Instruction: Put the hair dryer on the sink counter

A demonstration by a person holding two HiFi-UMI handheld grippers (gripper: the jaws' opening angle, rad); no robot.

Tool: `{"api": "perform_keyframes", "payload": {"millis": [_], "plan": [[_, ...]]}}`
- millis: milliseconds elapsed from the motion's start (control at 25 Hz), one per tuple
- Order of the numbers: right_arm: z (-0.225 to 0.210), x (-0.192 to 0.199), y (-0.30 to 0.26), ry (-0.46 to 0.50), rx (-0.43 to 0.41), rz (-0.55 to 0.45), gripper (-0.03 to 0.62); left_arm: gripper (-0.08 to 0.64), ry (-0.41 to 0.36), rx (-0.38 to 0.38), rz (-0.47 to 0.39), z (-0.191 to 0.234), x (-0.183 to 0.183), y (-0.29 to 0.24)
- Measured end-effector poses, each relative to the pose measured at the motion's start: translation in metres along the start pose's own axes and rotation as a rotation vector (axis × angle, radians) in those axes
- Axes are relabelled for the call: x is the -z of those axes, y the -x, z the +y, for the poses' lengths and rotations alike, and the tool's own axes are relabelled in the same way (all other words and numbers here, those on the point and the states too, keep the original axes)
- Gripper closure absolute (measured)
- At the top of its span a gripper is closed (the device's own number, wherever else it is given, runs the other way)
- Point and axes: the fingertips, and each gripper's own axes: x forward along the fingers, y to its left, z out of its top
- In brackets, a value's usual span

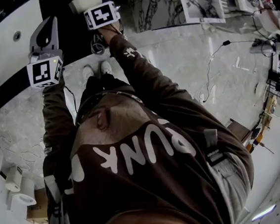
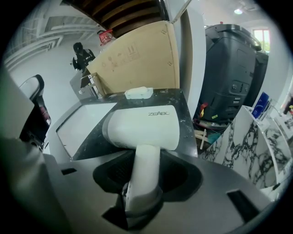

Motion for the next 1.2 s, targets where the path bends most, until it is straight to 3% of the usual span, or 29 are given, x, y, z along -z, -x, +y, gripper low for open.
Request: {"api": "perform_keyframes", "payload": {"millis": [120, 280, 480, 680, 800, 1080, 1200], "plan": [[0.001, 0.002, 0.003, 0.002, -0.002, 0.008, 0.375, 0.566, -0.003, 0.001, 0.000, 0.000, -0.001, -0.001], [0.007, -0.014, 0.019, 0.032, -0.029, -0.071, 0.337, 0.566, -0.014, 0.004, 0.003, -0.001, -0.003, -0.002], [0.021, -0.043, 0.067, 0.129, -0.067, -0.260, 0.338, 0.566, 0.004, 0.001, 0.011, -0.005, -0.009, -0.002], [0.058, -0.070, 0.134, 0.344, -0.155, -0.611, 0.422, 0.566, -0.016, 0.005, 0.027, -0.012, -0.019, -0.002], [0.075, -0.073, 0.172, 0.423, -0.177, -0.755, 0.471, 0.566, -0.015, 0.009, 0.024, -0.016, -0.027, 0.001], [0.086, -0.069, 0.219, 0.503, -0.173, -0.880, 0.581, 0.566, 0.006, 0.011, 0.031, -0.026, -0.049, 0.020], [0.089, -0.068, 0.220, 0.508, -0.190, -0.884, 0.583, 0.566, 0.003, 0.020, 0.023, -0.031, -0.054, 0.020]]}}
